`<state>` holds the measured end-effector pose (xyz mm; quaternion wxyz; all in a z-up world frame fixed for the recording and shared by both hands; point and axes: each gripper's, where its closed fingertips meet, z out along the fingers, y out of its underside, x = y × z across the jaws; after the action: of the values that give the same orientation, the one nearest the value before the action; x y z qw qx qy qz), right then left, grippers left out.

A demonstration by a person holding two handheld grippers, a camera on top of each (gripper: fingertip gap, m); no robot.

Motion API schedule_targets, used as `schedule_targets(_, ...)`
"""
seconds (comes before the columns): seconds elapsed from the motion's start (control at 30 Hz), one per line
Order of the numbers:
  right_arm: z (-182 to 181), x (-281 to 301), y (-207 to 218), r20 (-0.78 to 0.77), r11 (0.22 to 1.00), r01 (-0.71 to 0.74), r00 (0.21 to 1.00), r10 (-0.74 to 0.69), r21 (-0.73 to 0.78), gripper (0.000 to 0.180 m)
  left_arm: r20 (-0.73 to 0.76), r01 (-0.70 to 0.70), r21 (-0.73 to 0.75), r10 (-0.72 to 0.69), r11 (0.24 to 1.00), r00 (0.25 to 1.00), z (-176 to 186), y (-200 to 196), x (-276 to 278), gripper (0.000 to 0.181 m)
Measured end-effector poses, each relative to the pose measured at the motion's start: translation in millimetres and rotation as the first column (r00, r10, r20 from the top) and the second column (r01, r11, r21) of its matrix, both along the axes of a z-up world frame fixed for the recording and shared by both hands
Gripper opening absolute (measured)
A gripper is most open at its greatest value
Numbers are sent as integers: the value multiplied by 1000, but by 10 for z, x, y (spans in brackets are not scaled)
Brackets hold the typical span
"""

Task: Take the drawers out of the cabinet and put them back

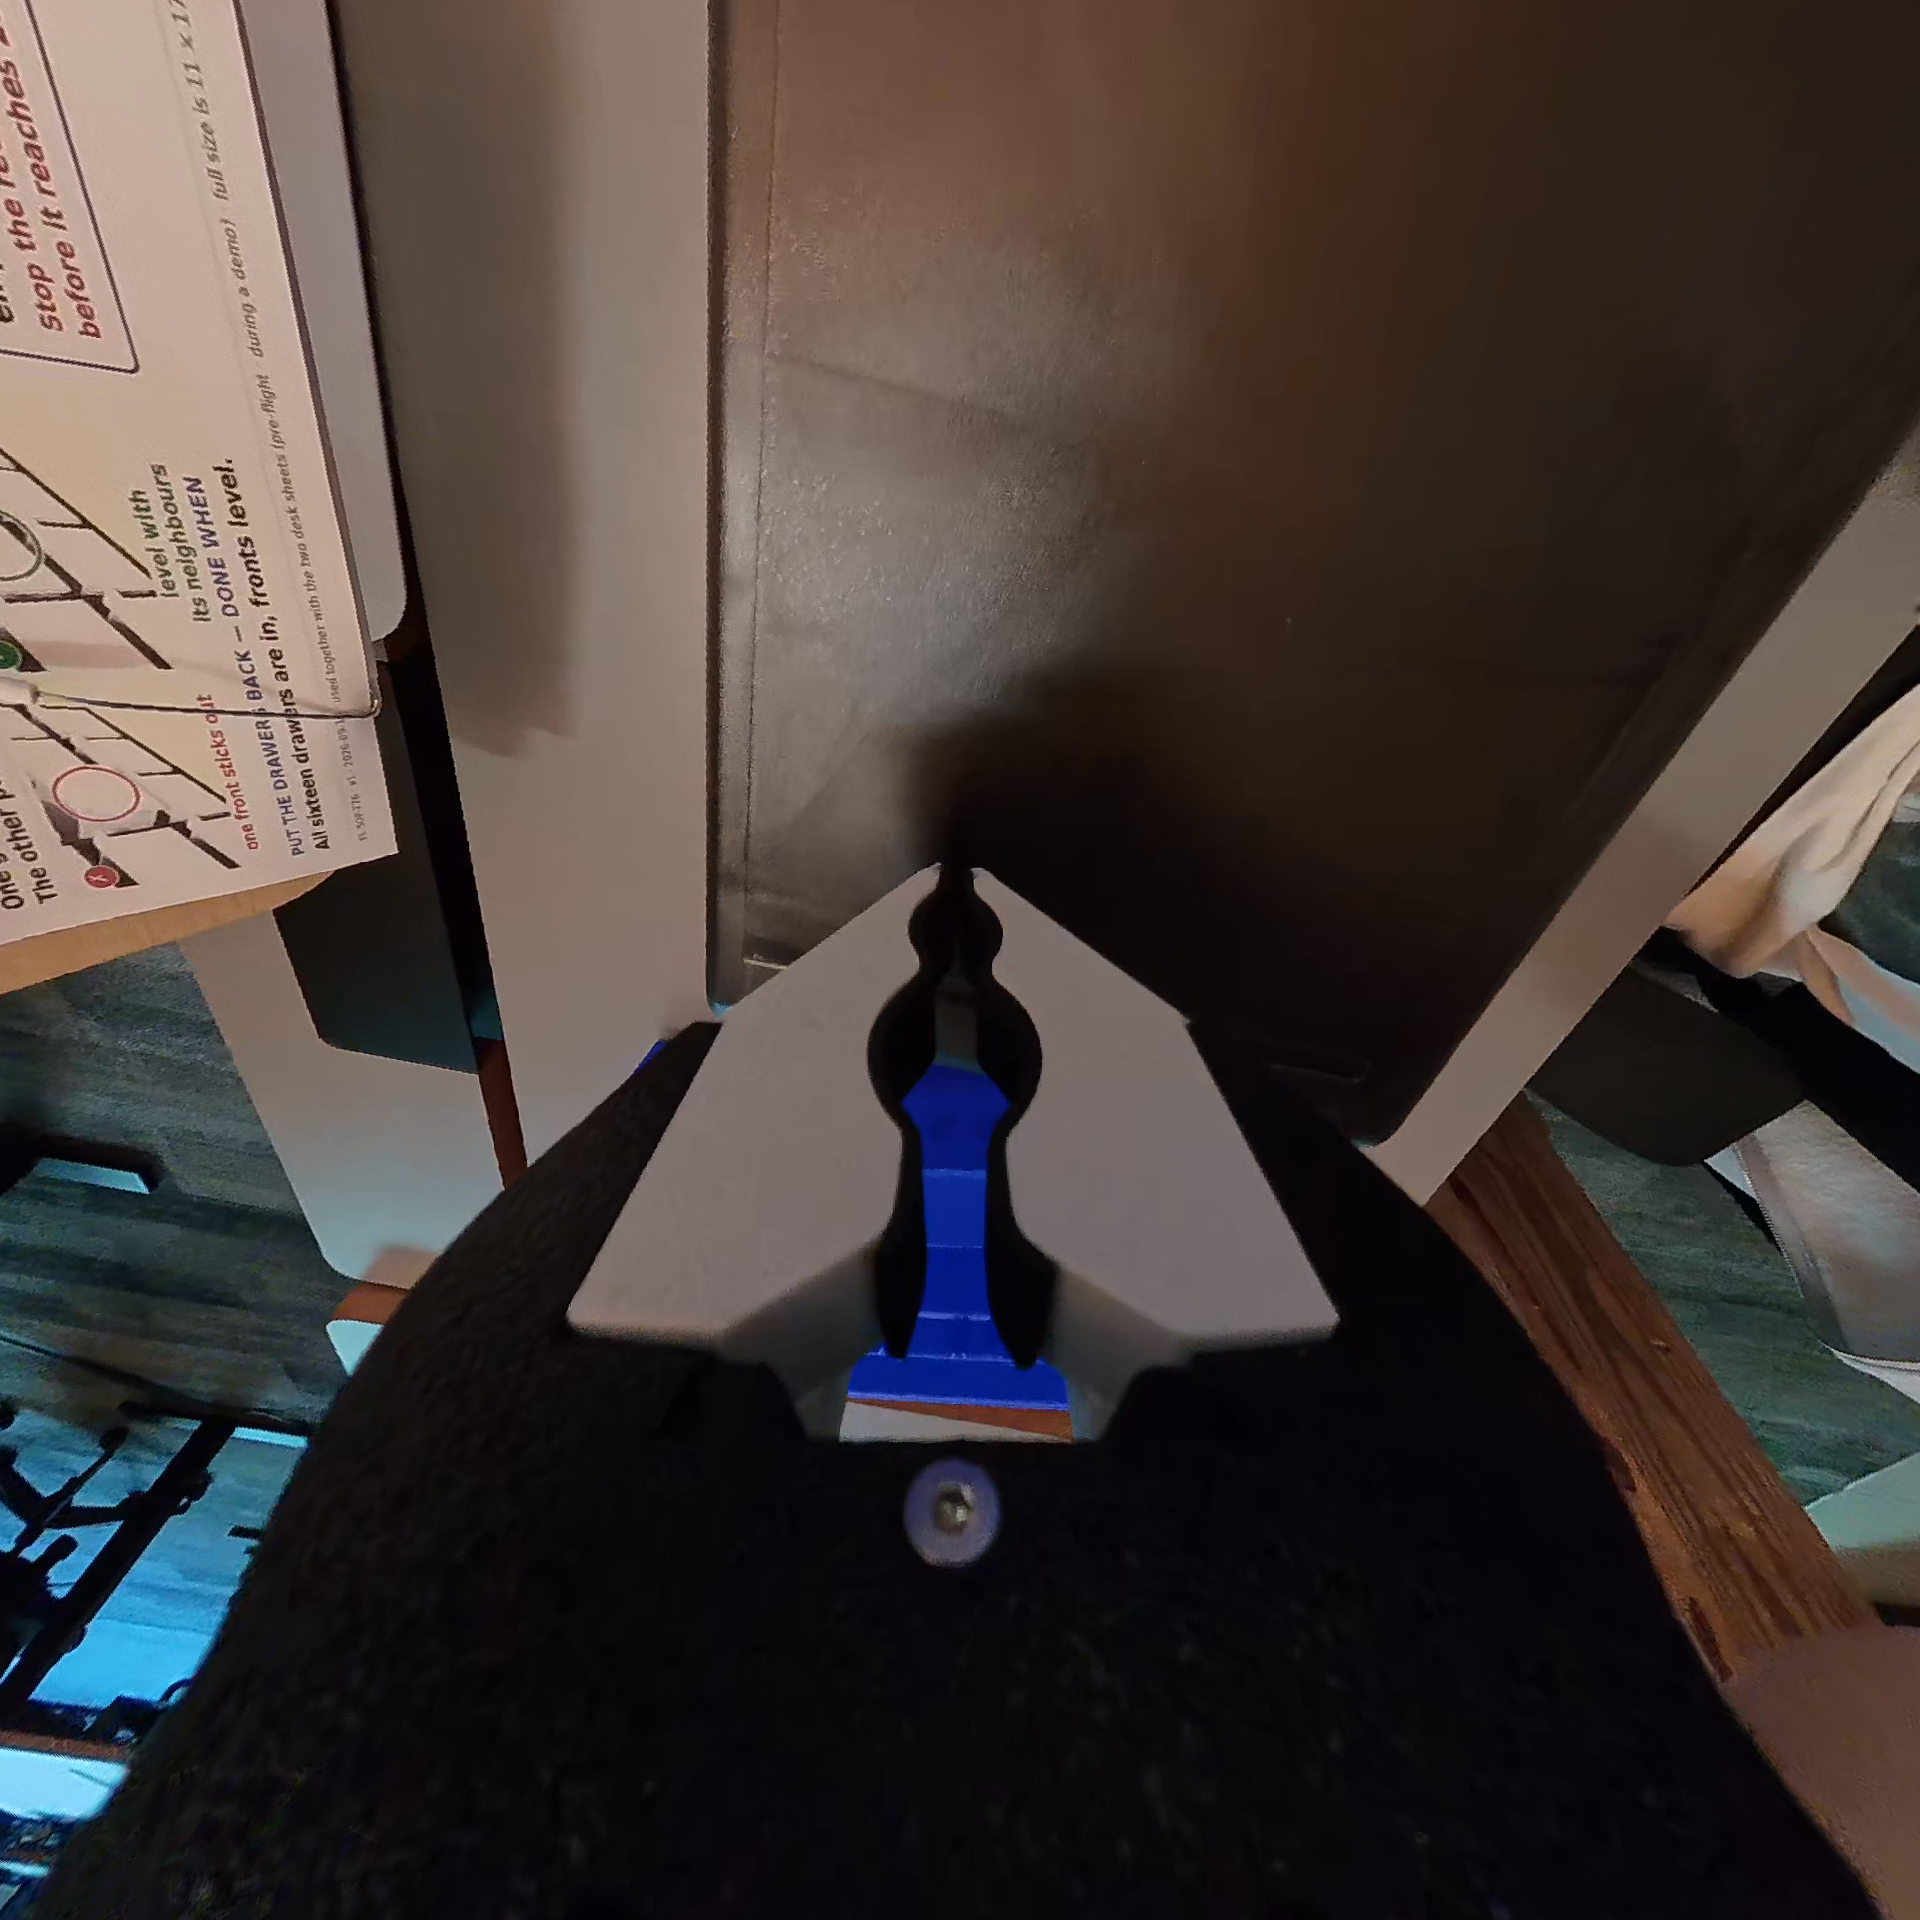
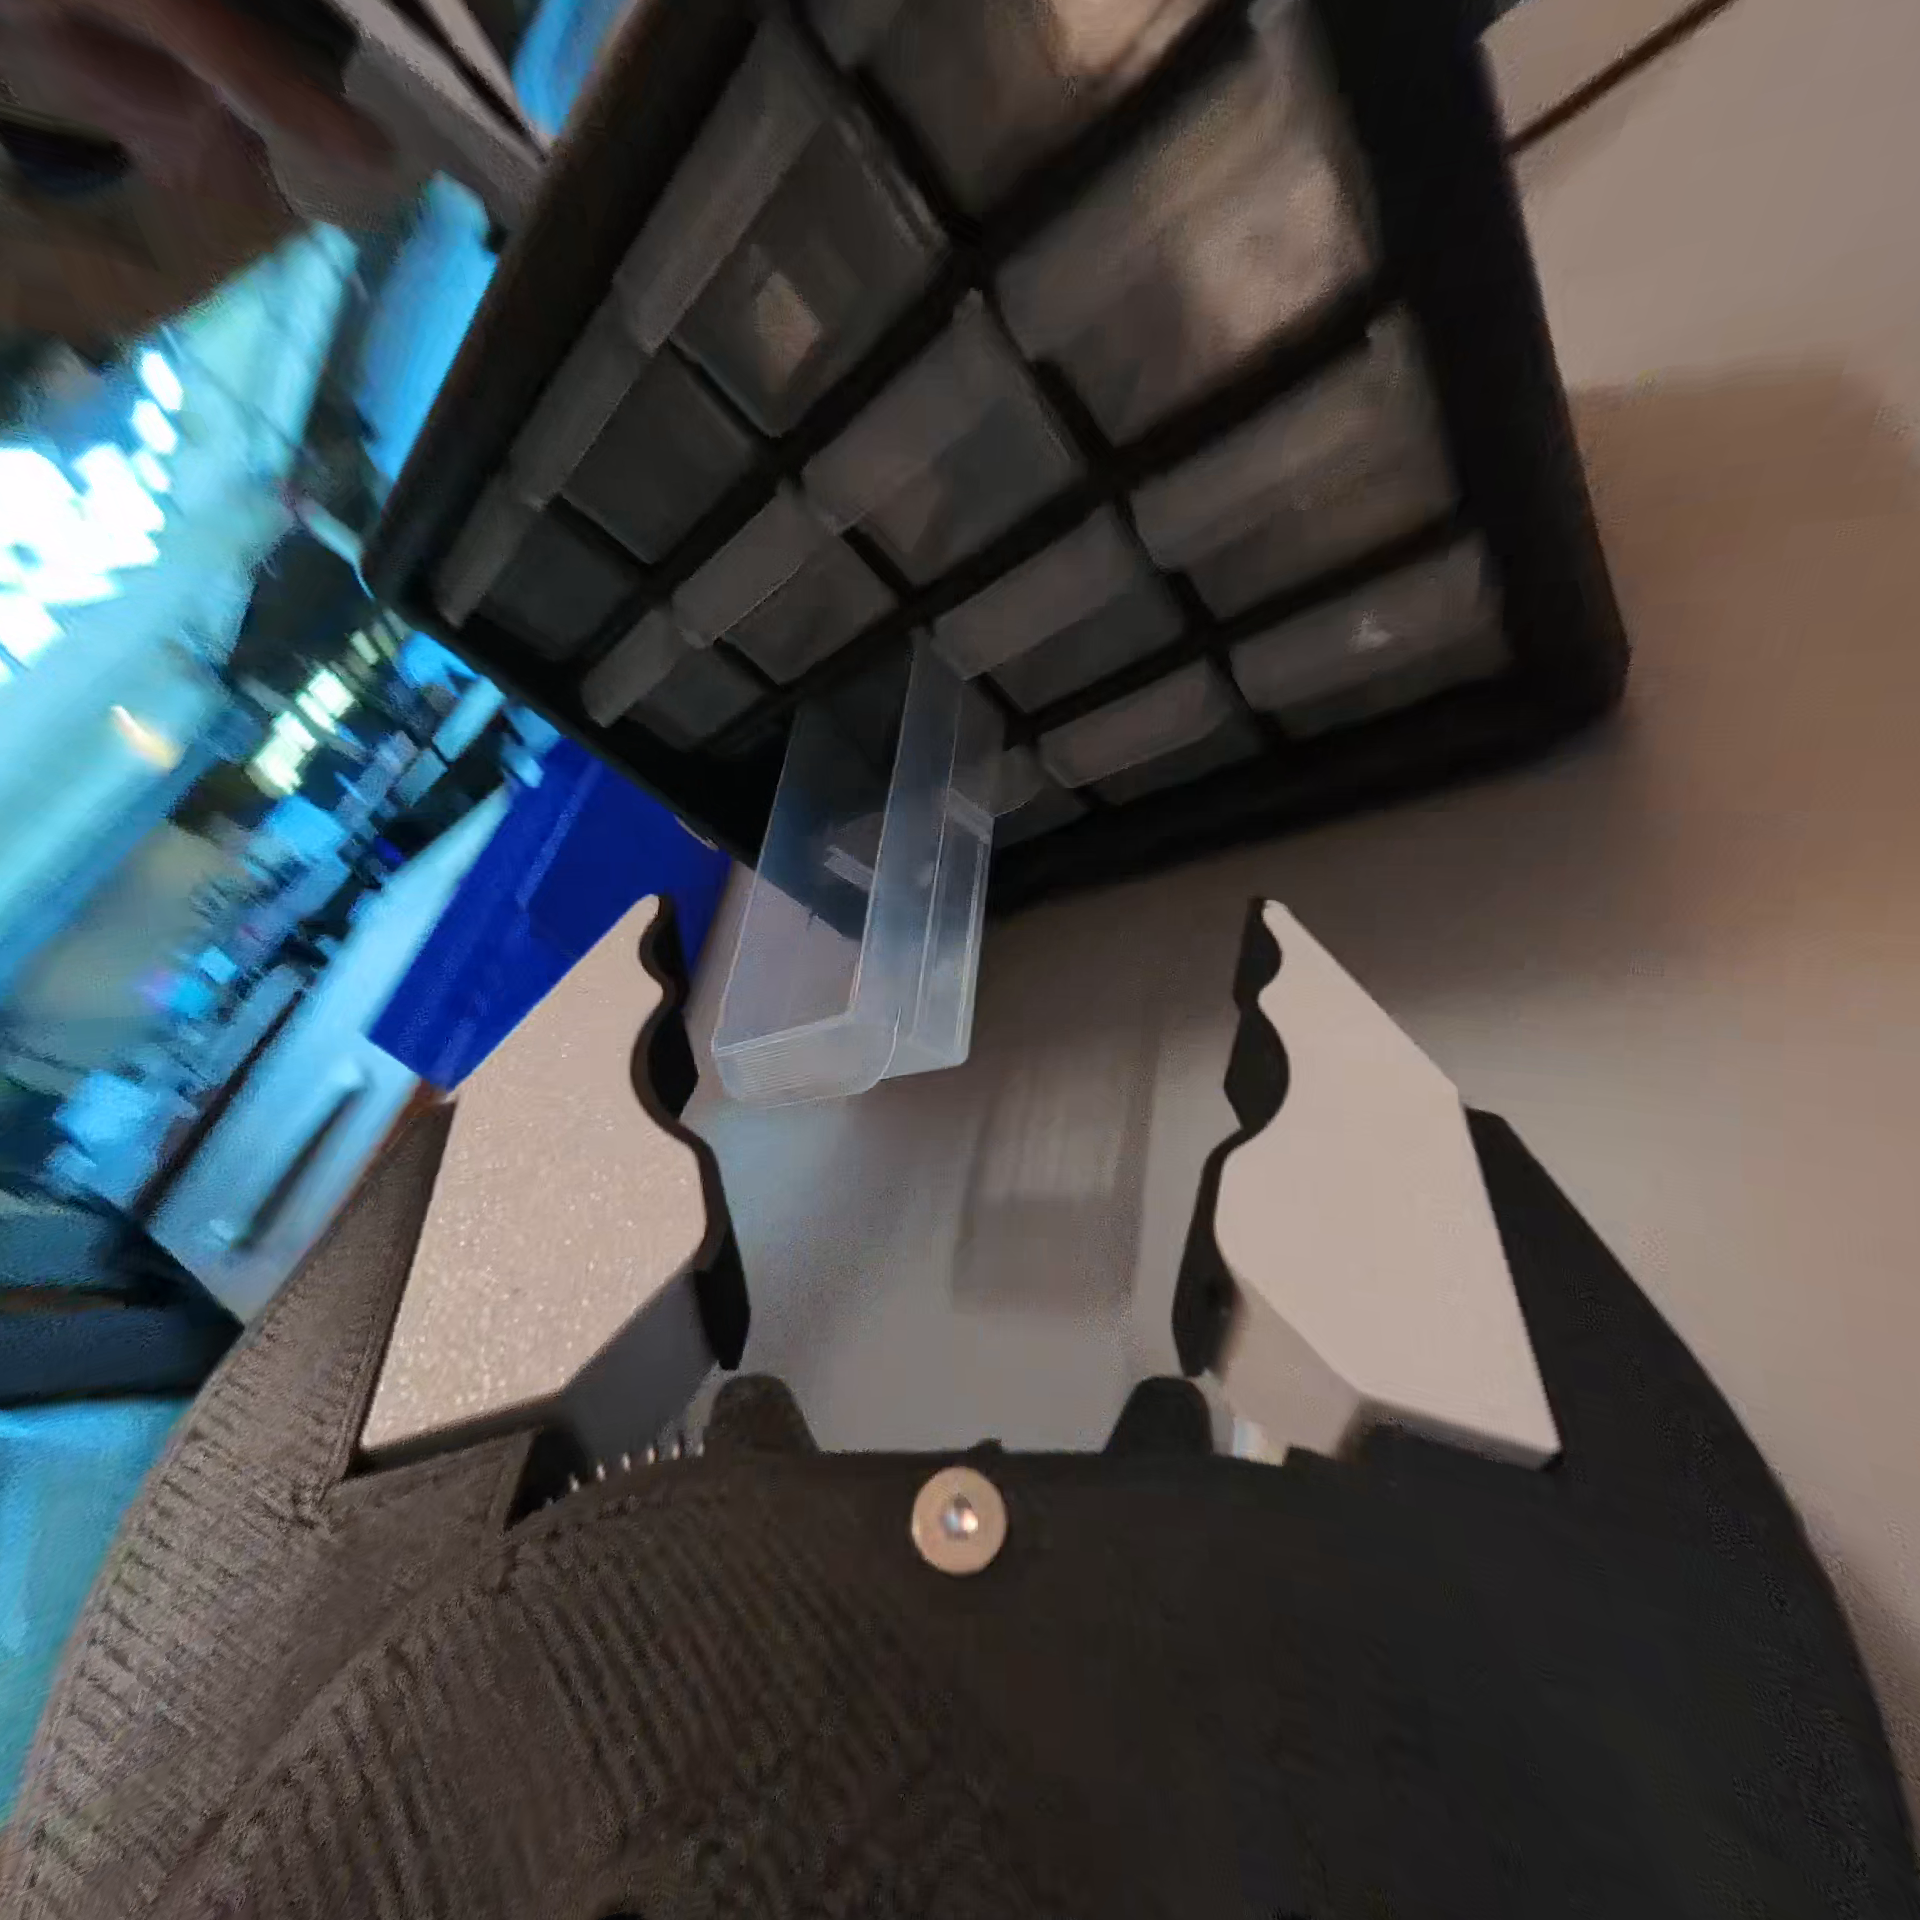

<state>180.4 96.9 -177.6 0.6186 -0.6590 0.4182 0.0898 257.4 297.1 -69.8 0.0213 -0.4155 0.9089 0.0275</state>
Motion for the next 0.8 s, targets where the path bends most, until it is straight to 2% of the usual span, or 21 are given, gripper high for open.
schedule_targets(0.03,37,4,38,45,996,-49,998,52,-76,104,-2,3,6,-3,1000,1000,1,0,0,0)
schedule_targets(0.17,98,-16,206,120,929,-163,970,213,-332,103,-19,9,28,-9,1000,1000,1,2,3,0)
schedule_targets(0.27,51,63,264,161,858,-146,954,255,-493,101,-26,17,47,-15,999,1000,1,1,3,0)
schedule_targets(0.37,40,146,329,185,808,-114,946,266,-579,96,-26,22,56,-21,998,999,2,1,3,0)
schedule_targets(0.47,-33,96,426,153,752,-153,935,321,-642,95,-22,22,56,-21,998,1000,2,0,2,0)
schedule_targets(0.63,-190,-38,570,44,708,-246,930,364,-662,76,-8,26,50,-26,998,1000,1,-3,1,0)
schedule_targets(0.73,-198,-61,608,6,676,-282,921,390,-681,44,-6,29,43,-28,999,1000,2,-4,1,0)
schedule_targets(0.8,-213,-18,601,0,647,-269,923,384,-713,38,-10,30,44,-30,999,1000,1,-3,2,0)
